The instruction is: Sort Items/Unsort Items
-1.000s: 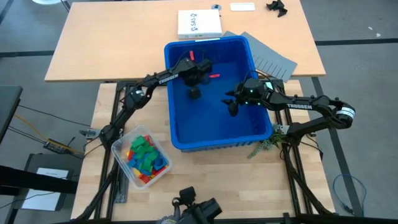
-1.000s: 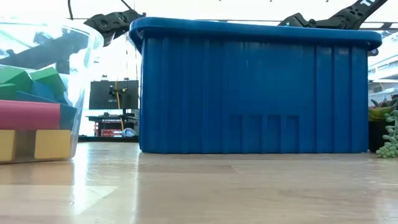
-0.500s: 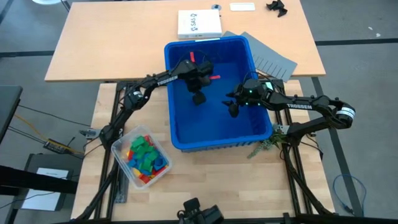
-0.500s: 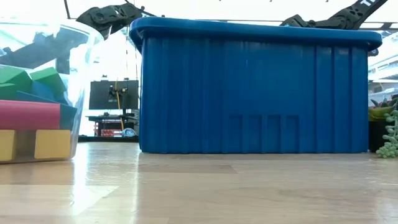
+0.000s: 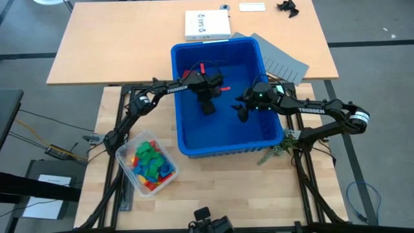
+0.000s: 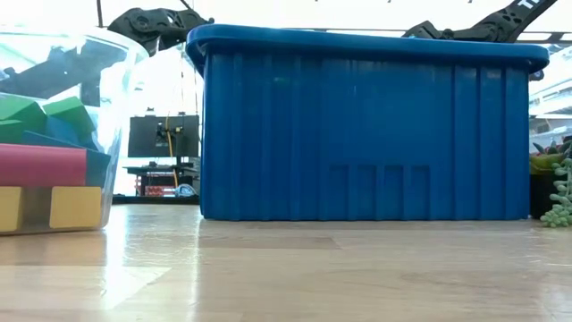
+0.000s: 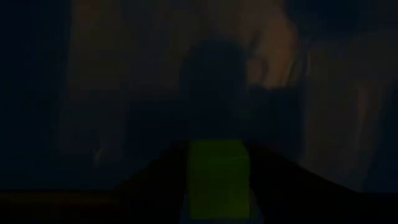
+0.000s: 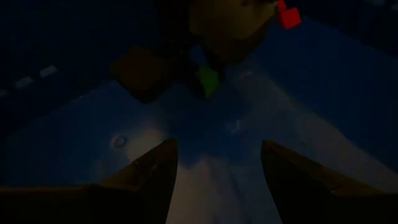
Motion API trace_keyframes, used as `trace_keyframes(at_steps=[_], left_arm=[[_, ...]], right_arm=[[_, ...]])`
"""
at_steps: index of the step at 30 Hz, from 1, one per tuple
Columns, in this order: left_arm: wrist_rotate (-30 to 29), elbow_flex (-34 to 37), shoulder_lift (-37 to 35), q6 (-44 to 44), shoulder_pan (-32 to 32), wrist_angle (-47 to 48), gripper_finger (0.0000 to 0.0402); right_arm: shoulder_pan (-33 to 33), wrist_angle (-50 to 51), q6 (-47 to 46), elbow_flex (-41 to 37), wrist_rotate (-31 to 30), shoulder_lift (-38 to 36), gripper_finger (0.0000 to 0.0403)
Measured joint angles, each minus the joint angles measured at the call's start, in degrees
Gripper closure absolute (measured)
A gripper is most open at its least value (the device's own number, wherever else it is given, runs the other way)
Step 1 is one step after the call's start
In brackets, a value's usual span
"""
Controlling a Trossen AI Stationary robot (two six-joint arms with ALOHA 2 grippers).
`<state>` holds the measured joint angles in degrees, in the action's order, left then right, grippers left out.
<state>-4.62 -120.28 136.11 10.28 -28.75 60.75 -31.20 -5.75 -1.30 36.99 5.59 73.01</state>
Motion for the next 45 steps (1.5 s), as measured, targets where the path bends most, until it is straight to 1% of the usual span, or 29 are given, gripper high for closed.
trace_keyframes(at_steps=[2, 3, 7, 11, 14, 19, 23, 26, 27, 32, 34, 39, 42, 45], left_arm=[[0.00, -0.12, -0.01, -0.01, 0.00, 0.14, 0.0259], [0.00, -0.26, -0.25, -0.05, 0.00, 1.01, 0.0265], [-0.43, -3.74, -0.87, 0.04, 0.61, 5.99, 0.0265], [-3.78, -8.51, -4.05, 0.01, 2.47, 9.97, 0.0265], [-6.38, -11.26, -7.67, -1.58, 4.18, 13.17, 0.0265], [-10.39, -11.72, -16.15, -6.99, 8.02, 18.77, 0.0265], [-14.70, -11.70, -22.47, -13.05, 12.26, 24.70, 0.0265], [-15.92, -11.70, -27.23, -18.98, 15.75, 29.63, 0.0265], [-16.54, -11.50, -29.03, -20.95, 16.93, 29.64, 0.0265], [-16.70, -3.65, -40.50, -31.57, 24.30, 28.85, 0.0265], [-16.74, 2.34, -46.14, -37.01, 27.23, 29.29, 0.0265], [-16.99, 18.63, -58.83, -54.01, 35.83, 29.12, 0.0265], [-16.94, 27.58, -64.36, -63.21, 41.42, 28.66, 0.0265], [-15.65, 35.98, -67.68, -70.63, 45.53, 28.65, 0.0265]], right_arm=[[0.02, -0.03, 0.02, 0.00, 0.04, -0.02, 0.0174], [0.02, -0.01, 0.22, 0.00, 0.02, -0.01, 0.0174], [0.01, -0.01, 1.45, 0.00, 0.02, -0.02, 0.0174], [0.02, -0.02, 1.46, 0.00, 0.02, 0.00, 0.0174], [0.01, 0.01, 1.51, 0.00, 0.02, 0.00, 0.0174], [0.01, 0.01, 1.51, -0.02, 0.01, -0.02, 0.0174], [0.02, 0.01, 1.51, -0.04, 0.02, -0.02, 0.0174], [0.01, 0.10, 1.33, -0.04, 0.05, -0.02, 0.0174], [0.00, 0.26, 1.33, -0.04, 0.03, -0.02, 0.0174], [0.00, 0.40, 1.07, -0.04, 0.04, -0.02, 0.0174], [0.02, 0.33, 0.72, -0.04, 0.05, -0.02, 0.0174], [0.02, 0.19, -0.35, -0.04, 0.06, -0.02, 0.0174], [0.02, 0.08, -0.48, -0.04, 0.02, -0.02, 0.0174], [0.02, 0.01, -0.58, -0.04, 0.03, -0.02, 0.0174]])
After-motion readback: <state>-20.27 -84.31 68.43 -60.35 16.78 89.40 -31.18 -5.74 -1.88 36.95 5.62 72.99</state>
